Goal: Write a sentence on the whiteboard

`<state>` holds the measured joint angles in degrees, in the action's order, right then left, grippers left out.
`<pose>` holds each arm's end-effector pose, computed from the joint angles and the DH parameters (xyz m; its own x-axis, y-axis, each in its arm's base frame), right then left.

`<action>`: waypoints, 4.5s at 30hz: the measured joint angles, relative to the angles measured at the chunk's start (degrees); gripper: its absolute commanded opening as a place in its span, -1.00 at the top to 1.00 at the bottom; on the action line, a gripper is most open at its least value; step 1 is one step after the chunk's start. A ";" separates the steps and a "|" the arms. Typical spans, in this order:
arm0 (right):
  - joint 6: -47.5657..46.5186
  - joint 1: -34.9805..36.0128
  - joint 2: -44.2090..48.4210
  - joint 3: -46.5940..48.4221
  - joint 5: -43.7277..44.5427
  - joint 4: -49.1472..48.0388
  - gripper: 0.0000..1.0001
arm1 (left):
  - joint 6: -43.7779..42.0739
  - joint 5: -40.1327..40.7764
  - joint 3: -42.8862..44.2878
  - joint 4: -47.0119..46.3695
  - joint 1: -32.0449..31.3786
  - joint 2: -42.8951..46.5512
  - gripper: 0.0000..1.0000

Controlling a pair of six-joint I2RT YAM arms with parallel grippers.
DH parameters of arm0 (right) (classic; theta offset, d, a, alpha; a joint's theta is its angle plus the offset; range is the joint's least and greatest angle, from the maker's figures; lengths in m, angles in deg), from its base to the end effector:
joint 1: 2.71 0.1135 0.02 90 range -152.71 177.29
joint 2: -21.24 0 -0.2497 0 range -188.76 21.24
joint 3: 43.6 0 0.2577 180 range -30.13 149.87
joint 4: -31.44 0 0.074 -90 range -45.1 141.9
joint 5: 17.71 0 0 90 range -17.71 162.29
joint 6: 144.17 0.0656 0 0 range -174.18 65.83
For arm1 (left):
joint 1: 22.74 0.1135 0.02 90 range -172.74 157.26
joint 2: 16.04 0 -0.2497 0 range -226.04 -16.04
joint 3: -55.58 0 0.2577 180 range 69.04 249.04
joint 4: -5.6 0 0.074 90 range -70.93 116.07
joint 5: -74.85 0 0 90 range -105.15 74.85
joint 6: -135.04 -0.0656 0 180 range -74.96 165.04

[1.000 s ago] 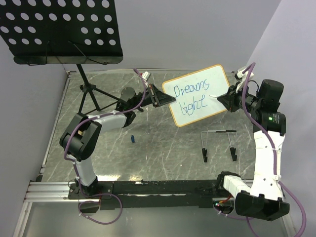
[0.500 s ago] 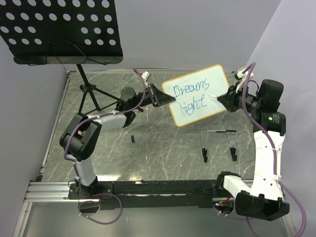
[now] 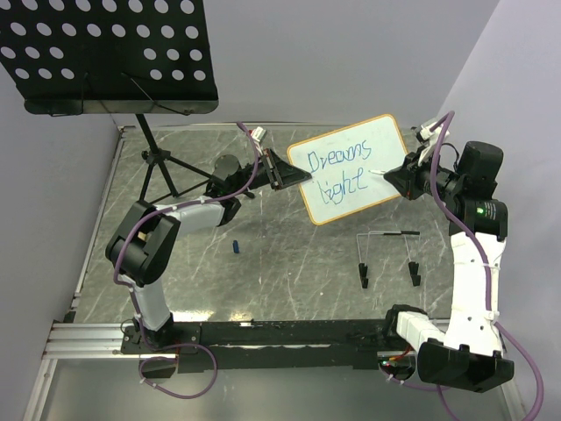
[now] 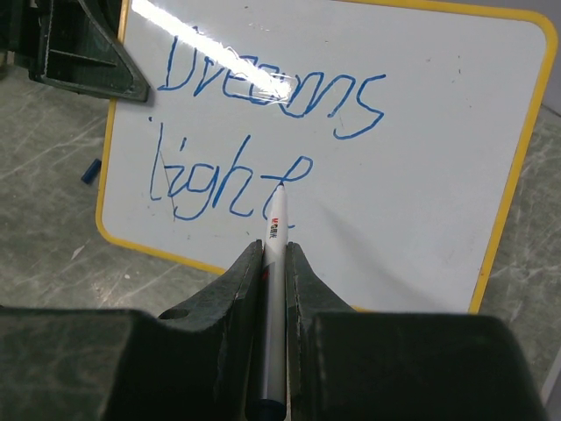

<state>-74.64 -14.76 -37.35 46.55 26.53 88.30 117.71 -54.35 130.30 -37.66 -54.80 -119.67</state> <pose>0.2227 0.0005 0.4103 -0.2210 -0.2023 -0.9541 -0.6031 0.7971 -0.0293 0.3385 -0.2609 0.2625 -0.8255 -0.3559 -0.4381 0.4776 -0.0268 -0.8782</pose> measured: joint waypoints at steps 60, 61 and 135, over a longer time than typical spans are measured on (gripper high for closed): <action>-3.63 0.00 -2.78 2.14 2.89 2.49 1.00 | -0.63 -0.46 -0.92 0.04 0.39 1.81 0.98; -3.65 0.00 -2.95 2.14 3.06 2.49 1.00 | -0.63 -0.46 -0.92 0.02 0.37 1.81 0.98; -0.13 -0.11 -9.42 3.78 7.26 -2.73 1.00 | 0.00 -1.03 -0.90 -1.25 1.29 1.79 0.98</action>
<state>-74.78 -14.87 -46.77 50.33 33.79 85.57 117.71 -55.38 129.40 -38.91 -53.51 -117.88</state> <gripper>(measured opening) 0.188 0.088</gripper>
